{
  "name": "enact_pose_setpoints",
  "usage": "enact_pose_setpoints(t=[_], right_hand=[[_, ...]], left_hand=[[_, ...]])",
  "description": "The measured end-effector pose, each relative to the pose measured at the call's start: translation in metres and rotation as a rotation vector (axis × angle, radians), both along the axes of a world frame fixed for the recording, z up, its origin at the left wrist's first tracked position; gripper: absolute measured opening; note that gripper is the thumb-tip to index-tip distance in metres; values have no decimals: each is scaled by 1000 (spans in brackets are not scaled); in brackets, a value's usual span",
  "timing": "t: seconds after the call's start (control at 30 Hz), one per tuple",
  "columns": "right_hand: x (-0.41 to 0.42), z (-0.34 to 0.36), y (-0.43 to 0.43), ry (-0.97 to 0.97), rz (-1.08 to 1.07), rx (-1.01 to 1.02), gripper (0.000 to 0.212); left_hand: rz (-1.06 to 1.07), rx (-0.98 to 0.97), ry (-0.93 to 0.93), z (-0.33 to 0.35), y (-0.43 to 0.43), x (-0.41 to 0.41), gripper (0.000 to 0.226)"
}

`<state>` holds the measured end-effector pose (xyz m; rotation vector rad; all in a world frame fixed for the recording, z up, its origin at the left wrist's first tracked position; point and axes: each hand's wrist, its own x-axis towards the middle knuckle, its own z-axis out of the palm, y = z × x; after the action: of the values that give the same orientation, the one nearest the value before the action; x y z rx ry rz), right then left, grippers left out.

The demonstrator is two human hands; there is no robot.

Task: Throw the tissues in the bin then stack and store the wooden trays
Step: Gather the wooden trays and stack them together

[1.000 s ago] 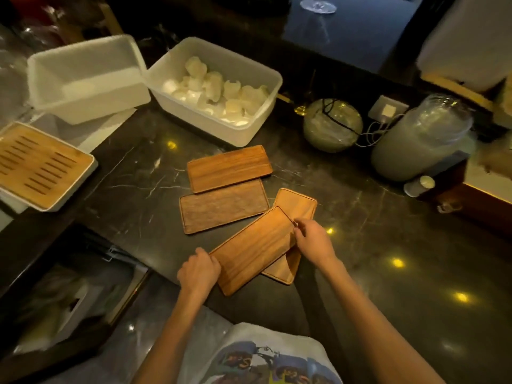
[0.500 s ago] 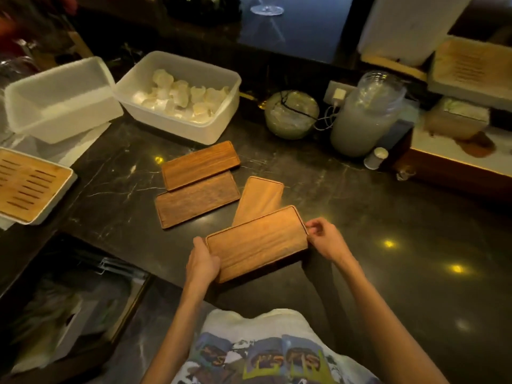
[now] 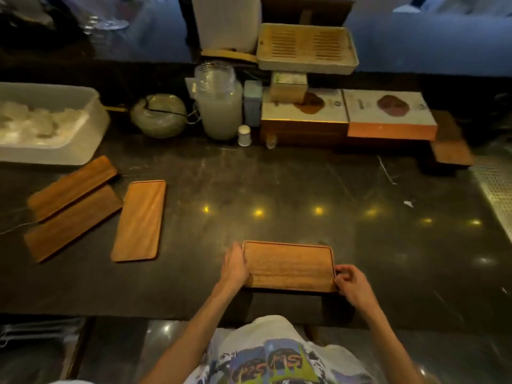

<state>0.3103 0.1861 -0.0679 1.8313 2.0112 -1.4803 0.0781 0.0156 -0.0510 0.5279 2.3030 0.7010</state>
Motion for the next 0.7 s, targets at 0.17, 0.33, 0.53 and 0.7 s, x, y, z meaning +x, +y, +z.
enact_pose_setpoints(t=[0.17,0.33,0.53,0.7], right_hand=[[35,-8,10,2,-2,37,27],[36,-8,16,7,73,88,26],[37,-13,18,-23,146,140,26],[36,-7,13,-127,285,288,35]], left_hand=[[-7,-32,43,-9,22,34,13],[11,-73,92,-16,23,46,20],[70,-104,119,-21,24,52,31],[39,-107,201,-20,23,58,40]])
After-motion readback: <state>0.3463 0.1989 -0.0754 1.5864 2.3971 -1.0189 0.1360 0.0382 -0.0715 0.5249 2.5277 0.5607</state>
